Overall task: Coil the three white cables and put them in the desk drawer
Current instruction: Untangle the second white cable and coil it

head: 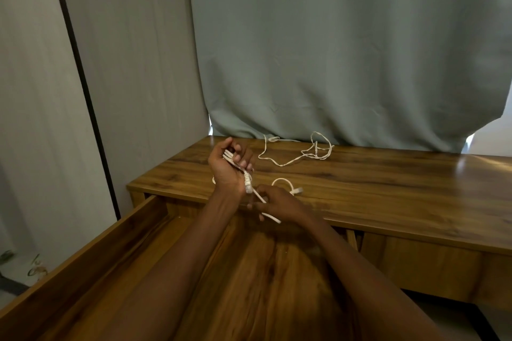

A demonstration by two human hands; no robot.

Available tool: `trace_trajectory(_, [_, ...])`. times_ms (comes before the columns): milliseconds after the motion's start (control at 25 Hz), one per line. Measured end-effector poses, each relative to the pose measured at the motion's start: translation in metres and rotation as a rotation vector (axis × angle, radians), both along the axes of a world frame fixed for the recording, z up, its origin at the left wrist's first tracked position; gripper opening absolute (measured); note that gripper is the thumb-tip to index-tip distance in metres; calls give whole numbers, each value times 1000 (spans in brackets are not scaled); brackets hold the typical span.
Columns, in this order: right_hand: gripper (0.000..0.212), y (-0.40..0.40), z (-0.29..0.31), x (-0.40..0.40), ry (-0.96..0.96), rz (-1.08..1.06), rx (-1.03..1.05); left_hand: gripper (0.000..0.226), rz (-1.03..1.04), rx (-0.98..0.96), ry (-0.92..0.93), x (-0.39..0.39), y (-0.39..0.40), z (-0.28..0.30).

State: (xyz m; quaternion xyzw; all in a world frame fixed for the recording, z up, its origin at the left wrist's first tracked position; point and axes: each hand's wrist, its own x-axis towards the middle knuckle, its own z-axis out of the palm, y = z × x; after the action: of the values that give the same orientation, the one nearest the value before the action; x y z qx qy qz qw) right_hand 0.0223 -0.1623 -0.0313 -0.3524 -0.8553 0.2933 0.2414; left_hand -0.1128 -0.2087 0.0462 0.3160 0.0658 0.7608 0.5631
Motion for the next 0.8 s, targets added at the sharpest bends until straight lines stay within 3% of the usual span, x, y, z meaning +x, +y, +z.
trace_trajectory(160, [50,-14,6,6,204,41,-185,36,286,-132,119,-12,11,3])
trace_trajectory(240, [55,-16,9,18,311,43,-220,39,407,-184,242,-21,14,4])
trace_trajectory(360, [29,-19,12,33,475,54,-149,43,625,-291,711,-31,17,-3])
trace_trajectory(520, [9,-8,27,44,579,-154,130,54,648,-432,1348,-39,26,-27])
trace_trajectory(600, [15,-1,33,47,486,-310,343,69,586,-451,1505,-38,27,-35])
trace_trajectory(680, [20,6,37,49,285,-427,556,88,445,-448,1543,-34,22,-39])
trace_trajectory(800, [25,18,44,55,7,-412,876,98,114,-493,1682,-31,7,-31])
